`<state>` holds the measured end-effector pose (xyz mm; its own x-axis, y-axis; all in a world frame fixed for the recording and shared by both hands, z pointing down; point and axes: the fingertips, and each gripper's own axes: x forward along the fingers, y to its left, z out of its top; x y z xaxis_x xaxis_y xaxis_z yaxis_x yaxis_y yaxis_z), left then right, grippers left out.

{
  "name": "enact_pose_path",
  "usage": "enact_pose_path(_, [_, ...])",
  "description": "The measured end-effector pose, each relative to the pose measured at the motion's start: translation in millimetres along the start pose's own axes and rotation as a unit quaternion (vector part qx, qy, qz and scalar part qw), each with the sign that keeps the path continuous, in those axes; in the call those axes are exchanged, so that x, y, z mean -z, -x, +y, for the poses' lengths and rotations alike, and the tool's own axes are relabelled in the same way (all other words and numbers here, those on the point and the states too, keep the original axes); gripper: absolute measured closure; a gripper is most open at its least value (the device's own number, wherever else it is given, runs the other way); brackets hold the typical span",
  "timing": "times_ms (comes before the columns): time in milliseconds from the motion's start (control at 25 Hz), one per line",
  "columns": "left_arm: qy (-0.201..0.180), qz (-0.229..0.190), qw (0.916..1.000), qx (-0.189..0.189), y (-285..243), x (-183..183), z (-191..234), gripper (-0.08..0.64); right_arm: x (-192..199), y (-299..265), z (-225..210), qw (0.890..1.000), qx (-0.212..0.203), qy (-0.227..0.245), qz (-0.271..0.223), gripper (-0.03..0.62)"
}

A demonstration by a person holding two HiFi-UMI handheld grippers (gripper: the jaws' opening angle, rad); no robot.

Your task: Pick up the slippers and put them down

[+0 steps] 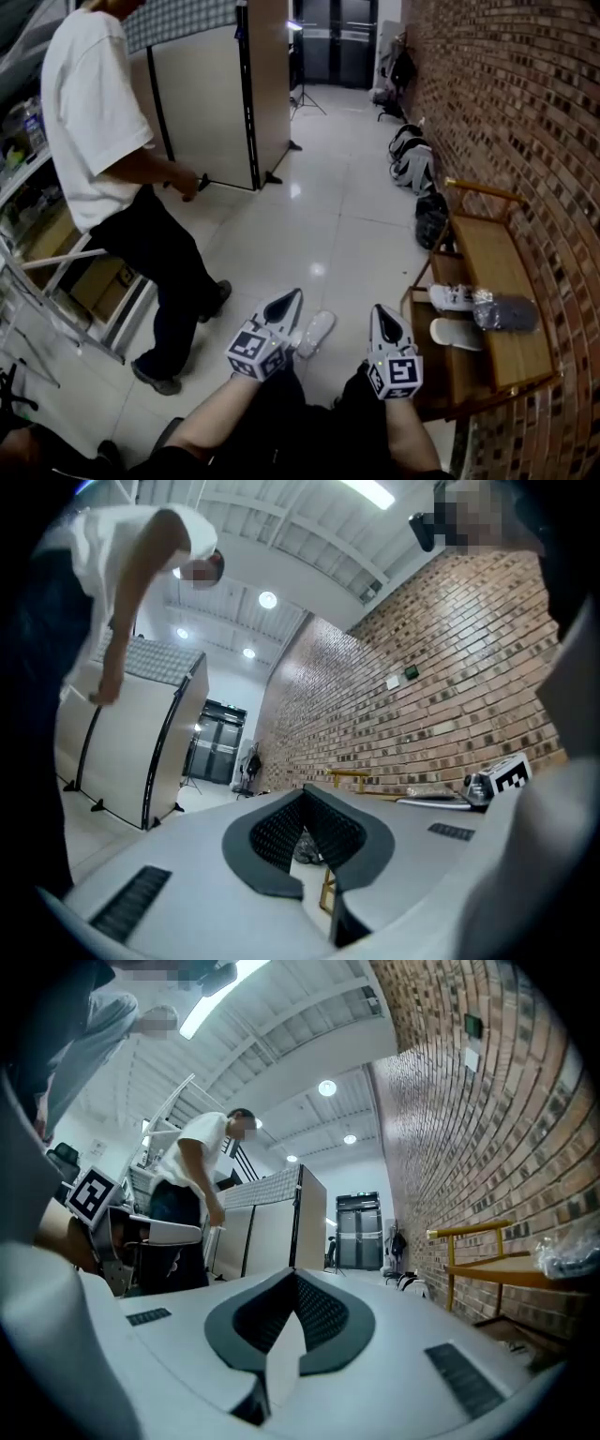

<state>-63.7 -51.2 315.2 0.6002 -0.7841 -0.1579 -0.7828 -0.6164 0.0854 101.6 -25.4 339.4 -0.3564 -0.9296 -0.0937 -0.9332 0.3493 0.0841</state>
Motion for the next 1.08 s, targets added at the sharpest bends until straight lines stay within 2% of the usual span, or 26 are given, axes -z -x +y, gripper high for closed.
enact_pose_path(160, [-0.010, -0.005, 0.9999, 0.003, -1.4, 5.1, 3.3, 0.555, 4.9, -6.1, -0.3, 1.000, 0.001, -0.006, 0.003, 0.586])
enact_pose_path(400, [0.001, 0.008, 0.9999, -0.007, -2.3, 14.2, 3.5, 0.555, 13.0, -8.3, -0.3, 1.000, -0.005, -0.001, 0.010, 0.586])
enact_pose_path(680, [0.004, 0.012, 0.9999, -0.005, 1.5, 31.8, 1.2, 0.555, 24.9, -6.9, 8.4, 1.000, -0.005, -0.017, 0.018, 0.586])
enact_pose_path(1080, [-0.016, 0.013, 0.9998, -0.001, -2.4, 31.0, 13.6, 0.555, 29.3, -12.2, -2.1, 1.000, 0.013, -0.020, 0.020, 0.586])
